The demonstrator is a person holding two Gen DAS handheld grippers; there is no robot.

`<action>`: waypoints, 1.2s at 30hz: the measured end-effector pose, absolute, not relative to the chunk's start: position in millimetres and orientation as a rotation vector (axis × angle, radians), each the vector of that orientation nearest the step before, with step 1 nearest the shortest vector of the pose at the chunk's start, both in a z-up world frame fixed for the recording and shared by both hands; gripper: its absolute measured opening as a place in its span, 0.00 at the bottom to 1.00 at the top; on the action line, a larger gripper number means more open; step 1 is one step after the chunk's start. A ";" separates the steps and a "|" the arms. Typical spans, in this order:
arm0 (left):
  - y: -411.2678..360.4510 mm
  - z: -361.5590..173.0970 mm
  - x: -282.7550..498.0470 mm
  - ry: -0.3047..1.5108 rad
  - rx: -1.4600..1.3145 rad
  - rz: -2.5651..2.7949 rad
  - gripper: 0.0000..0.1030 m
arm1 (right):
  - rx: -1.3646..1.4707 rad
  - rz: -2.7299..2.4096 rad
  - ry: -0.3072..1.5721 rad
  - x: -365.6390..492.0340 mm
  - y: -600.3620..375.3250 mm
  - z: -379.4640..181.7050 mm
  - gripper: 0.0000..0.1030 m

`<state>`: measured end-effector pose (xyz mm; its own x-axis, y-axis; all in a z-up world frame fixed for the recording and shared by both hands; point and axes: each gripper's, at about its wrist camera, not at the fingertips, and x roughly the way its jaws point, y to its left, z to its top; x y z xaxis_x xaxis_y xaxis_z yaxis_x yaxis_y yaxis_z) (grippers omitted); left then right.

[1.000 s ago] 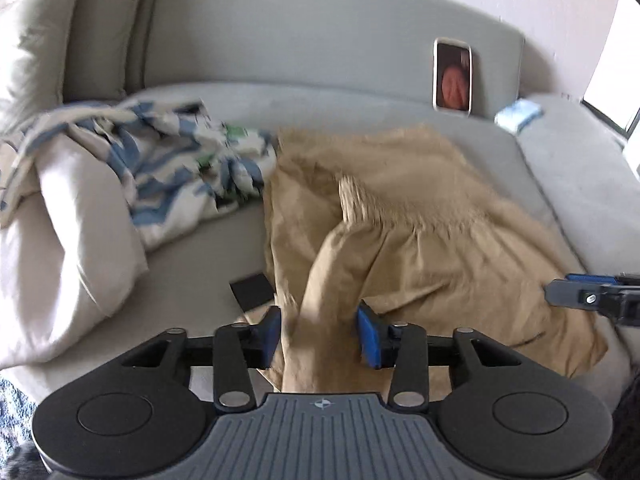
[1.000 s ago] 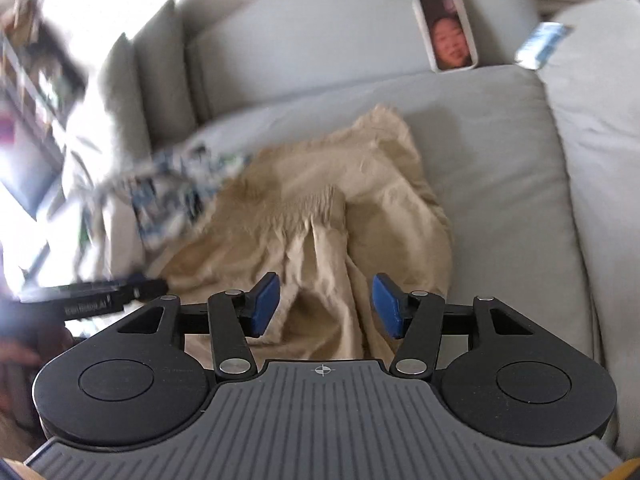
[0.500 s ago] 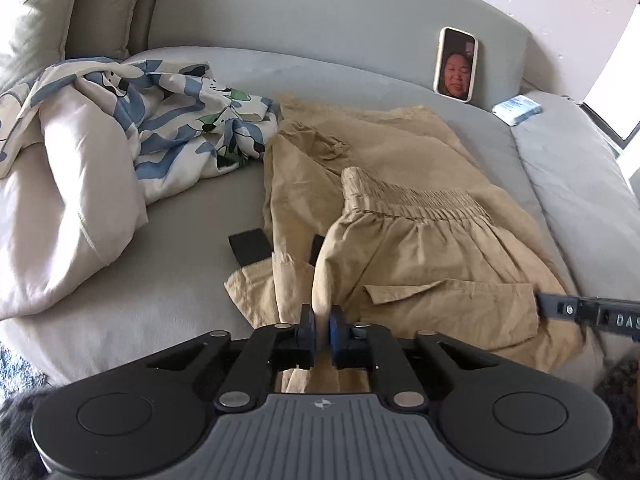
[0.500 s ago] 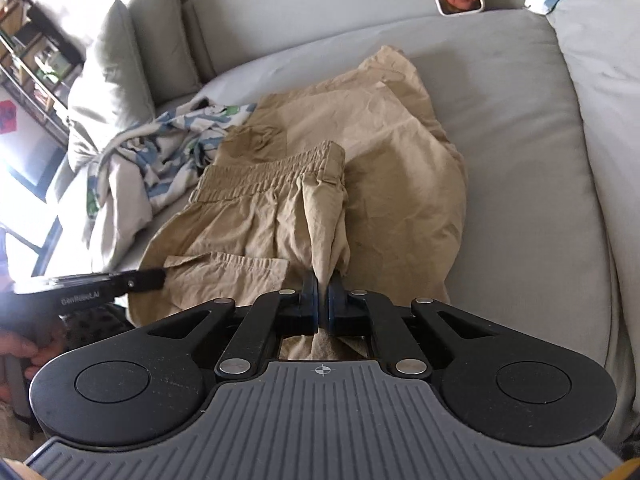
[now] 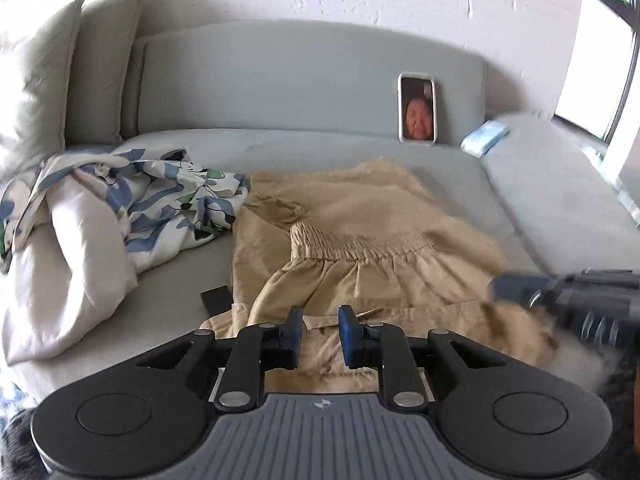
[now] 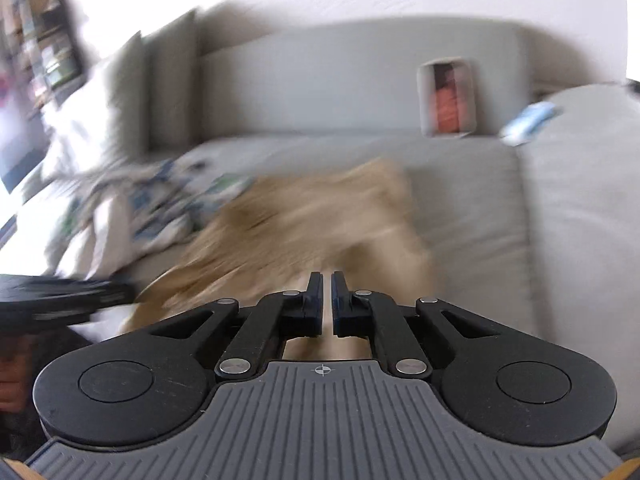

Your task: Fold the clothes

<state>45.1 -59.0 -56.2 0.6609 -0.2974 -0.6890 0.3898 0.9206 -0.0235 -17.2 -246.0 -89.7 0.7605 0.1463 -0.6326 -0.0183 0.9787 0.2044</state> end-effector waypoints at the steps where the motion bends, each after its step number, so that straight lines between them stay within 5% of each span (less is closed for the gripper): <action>1: -62.1 -63.0 52.2 0.756 0.134 -0.331 0.17 | 0.181 0.113 0.722 -12.8 -235.4 -97.0 0.07; 6: -41.0 -95.9 89.6 0.926 0.014 -0.212 0.11 | 0.145 0.002 0.812 7.4 -243.7 -127.1 0.00; 15: -20.1 -80.9 90.7 0.909 -0.070 -0.221 0.10 | 0.180 -0.128 0.848 7.7 -290.2 -131.0 0.02; 17: -18.0 -62.2 74.2 0.840 -0.042 -0.208 0.31 | 0.191 -0.103 0.783 -3.2 -286.3 -112.4 0.04; 21: -21.3 -52.7 43.8 0.802 0.034 -0.280 0.30 | 0.193 0.018 0.728 -27.1 -270.2 -86.7 0.16; 27: -25.7 -91.8 41.1 0.902 0.111 -0.232 0.25 | 0.012 0.071 0.875 -34.5 -229.3 -119.5 0.15; 29: -16.0 -102.5 50.4 0.944 0.060 -0.224 0.30 | -0.056 0.023 0.913 -34.2 -232.7 -134.3 0.07; 36: 10.4 -77.0 44.5 0.935 -0.075 -0.225 0.28 | 0.016 -0.230 0.958 -50.8 -297.0 -134.5 0.15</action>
